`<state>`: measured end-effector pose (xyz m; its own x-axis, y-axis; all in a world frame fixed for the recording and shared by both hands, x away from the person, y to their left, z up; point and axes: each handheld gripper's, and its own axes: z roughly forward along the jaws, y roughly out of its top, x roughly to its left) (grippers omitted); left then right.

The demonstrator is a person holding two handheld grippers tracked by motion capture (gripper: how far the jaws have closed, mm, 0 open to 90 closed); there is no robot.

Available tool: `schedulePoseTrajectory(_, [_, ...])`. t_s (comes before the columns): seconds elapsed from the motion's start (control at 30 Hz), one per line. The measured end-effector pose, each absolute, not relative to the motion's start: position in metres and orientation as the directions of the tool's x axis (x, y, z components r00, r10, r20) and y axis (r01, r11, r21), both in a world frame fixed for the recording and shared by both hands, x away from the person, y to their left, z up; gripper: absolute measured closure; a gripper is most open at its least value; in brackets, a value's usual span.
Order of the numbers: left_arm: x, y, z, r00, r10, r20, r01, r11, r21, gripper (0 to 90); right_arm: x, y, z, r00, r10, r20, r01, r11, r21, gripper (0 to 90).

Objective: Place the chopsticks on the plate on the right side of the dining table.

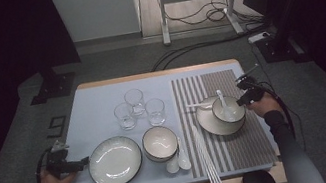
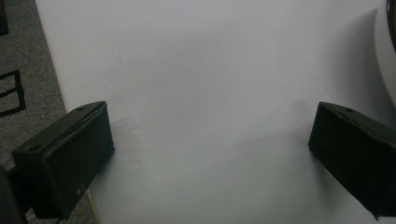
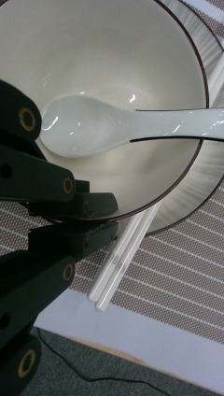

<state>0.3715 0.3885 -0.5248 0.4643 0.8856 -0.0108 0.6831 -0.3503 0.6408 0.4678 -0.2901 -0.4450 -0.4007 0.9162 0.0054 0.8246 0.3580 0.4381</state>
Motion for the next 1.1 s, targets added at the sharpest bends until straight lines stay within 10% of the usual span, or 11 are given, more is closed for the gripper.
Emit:
schedulePoseTrajectory(0.33, [0.372,0.388,-0.525,0.464,0.886,-0.011,0.683,-0.35,0.641,0.0,0.471,-0.276,-0.444,-0.43,0.903,0.018,0.81,0.376,0.45,84.5])
schedulePoseTrajectory(0.6, [0.372,0.389,-0.525,0.465,0.885,-0.011,0.683,-0.351,0.641,0.0,0.469,-0.289,-0.428,-0.413,0.91,0.042,0.805,0.343,0.485,56.5])
schedulePoseTrajectory(1.1, [0.372,0.389,-0.525,0.464,0.886,-0.011,0.683,-0.35,0.641,0.0,0.475,-0.331,-0.454,-0.32,0.946,-0.04,0.848,0.305,0.433,44.9])
